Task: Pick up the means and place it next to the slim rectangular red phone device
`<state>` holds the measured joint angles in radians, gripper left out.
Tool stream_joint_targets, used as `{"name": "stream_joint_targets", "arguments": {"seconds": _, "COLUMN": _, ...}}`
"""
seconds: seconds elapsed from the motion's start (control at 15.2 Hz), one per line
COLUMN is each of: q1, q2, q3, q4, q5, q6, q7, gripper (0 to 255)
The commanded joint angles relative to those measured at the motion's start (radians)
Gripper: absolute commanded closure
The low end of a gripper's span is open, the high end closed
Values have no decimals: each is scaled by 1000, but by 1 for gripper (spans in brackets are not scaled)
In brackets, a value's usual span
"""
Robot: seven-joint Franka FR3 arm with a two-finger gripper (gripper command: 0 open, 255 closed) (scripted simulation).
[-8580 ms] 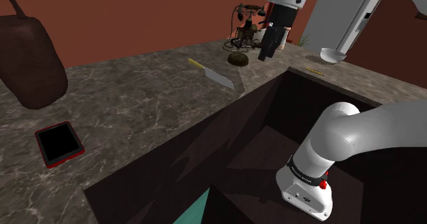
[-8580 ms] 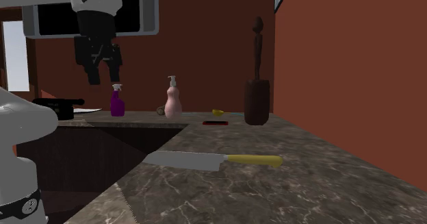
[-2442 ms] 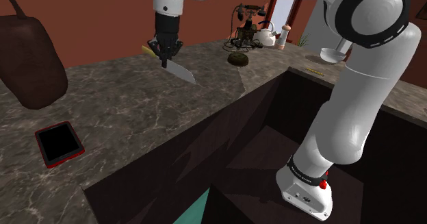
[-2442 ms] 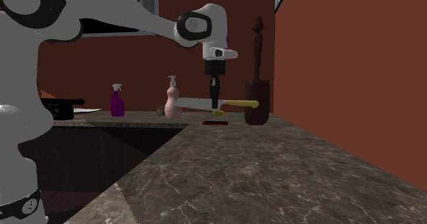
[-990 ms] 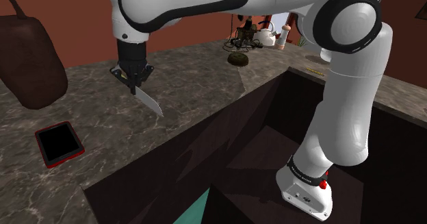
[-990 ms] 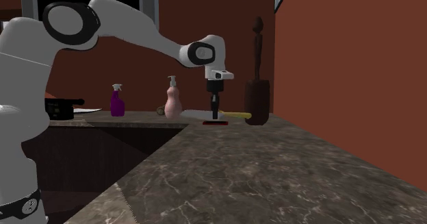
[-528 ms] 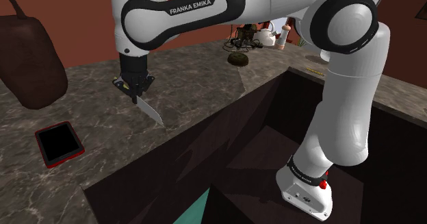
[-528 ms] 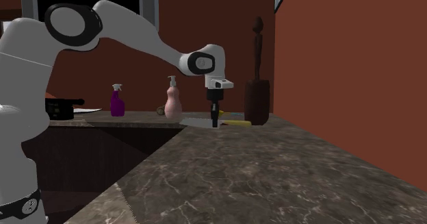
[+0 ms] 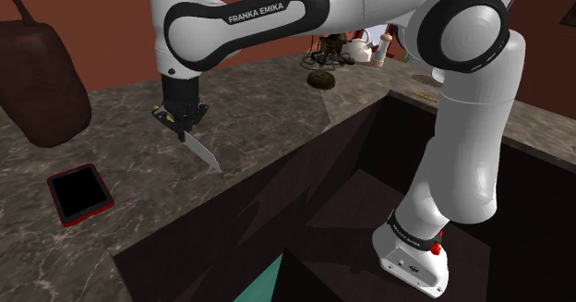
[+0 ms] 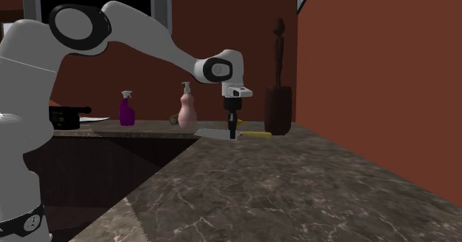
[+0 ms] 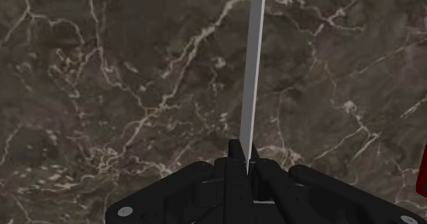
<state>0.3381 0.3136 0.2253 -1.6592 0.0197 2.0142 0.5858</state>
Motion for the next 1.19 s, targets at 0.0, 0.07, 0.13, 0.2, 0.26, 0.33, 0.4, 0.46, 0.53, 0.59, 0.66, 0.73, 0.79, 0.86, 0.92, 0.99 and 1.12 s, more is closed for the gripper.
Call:
{"name": "stream_joint_targets", "arguments": {"seconds": 0.0, "q1": 0, "q2": 0, "q3": 0, "q4": 0, "q5": 0, "q6": 0, "q7": 0, "gripper": 0}}
{"name": "stream_joint_targets", "arguments": {"seconds": 0.07, "q1": 0, "q2": 0, "q3": 0, "q4": 0, "q5": 0, "q6": 0, "q7": 0, "gripper": 0}}
{"name": "stream_joint_targets", "arguments": {"seconds": 0.13, "q1": 0, "q2": 0, "q3": 0, "q4": 0, "q5": 0, "q6": 0, "q7": 0, "gripper": 0}}
{"name": "stream_joint_targets", "arguments": {"seconds": 0.2, "q1": 0, "q2": 0, "q3": 0, "q4": 0, "q5": 0, "q6": 0, "q7": 0, "gripper": 0}}
{"name": "stream_joint_targets", "arguments": {"seconds": 0.26, "q1": 0, "q2": 0, "q3": 0, "q4": 0, "q5": 0, "q6": 0, "q7": 0, "gripper": 0}}
{"name": "stream_joint_targets", "arguments": {"seconds": 0.33, "q1": 0, "q2": 0, "q3": 0, "q4": 0, "q5": 0, "q6": 0, "q7": 0, "gripper": 0}}
{"name": "stream_joint_targets", "arguments": {"seconds": 0.4, "q1": -2, "q2": -9, "q3": 0, "q4": 20, "q5": 2, "q6": -30, "q7": -1, "gripper": 0}}
{"name": "stream_joint_targets", "arguments": {"seconds": 0.46, "q1": -3, "q2": -18, "q3": 0, "q4": 43, "q5": 4, "q6": -60, "q7": -2, "gripper": 0}}
{"name": "stream_joint_targets", "arguments": {"seconds": 0.53, "q1": -5, "q2": -25, "q3": 0, "q4": 66, "q5": 5, "q6": -91, "q7": -3, "gripper": 0}}
{"name": "stream_joint_targets", "arguments": {"seconds": 0.59, "q1": -6, "q2": -29, "q3": 0, "q4": 86, "q5": 6, "q6": -116, "q7": -3, "gripper": 0}}
{"name": "stream_joint_targets", "arguments": {"seconds": 0.66, "q1": -6, "q2": -29, "q3": 0, "q4": 86, "q5": 6, "q6": -116, "q7": -3, "gripper": 0}}
{"name": "stream_joint_targets", "arguments": {"seconds": 0.73, "q1": -6, "q2": -30, "q3": 0, "q4": 86, "q5": 6, "q6": -115, "q7": -3, "gripper": 0}}
{"name": "stream_joint_targets", "arguments": {"seconds": 0.79, "q1": -6, "q2": -29, "q3": 0, "q4": 86, "q5": 6, "q6": -115, "q7": -3, "gripper": 0}}
{"name": "stream_joint_targets", "arguments": {"seconds": 0.86, "q1": -6, "q2": -29, "q3": 0, "q4": 86, "q5": 6, "q6": -116, "q7": -3, "gripper": 0}}
{"name": "stream_joint_targets", "arguments": {"seconds": 0.92, "q1": -6, "q2": -29, "q3": 0, "q4": 86, "q5": 6, "q6": -116, "q7": -3, "gripper": 0}}
{"name": "stream_joint_targets", "arguments": {"seconds": 0.99, "q1": -6, "q2": -29, "q3": 0, "q4": 86, "q5": 6, "q6": -116, "q7": -3, "gripper": 0}}
{"name": "stream_joint_targets", "arguments": {"seconds": 1.12, "q1": -6, "q2": -29, "q3": 0, "q4": 86, "q5": 6, "q6": -116, "q7": -3, "gripper": 0}}
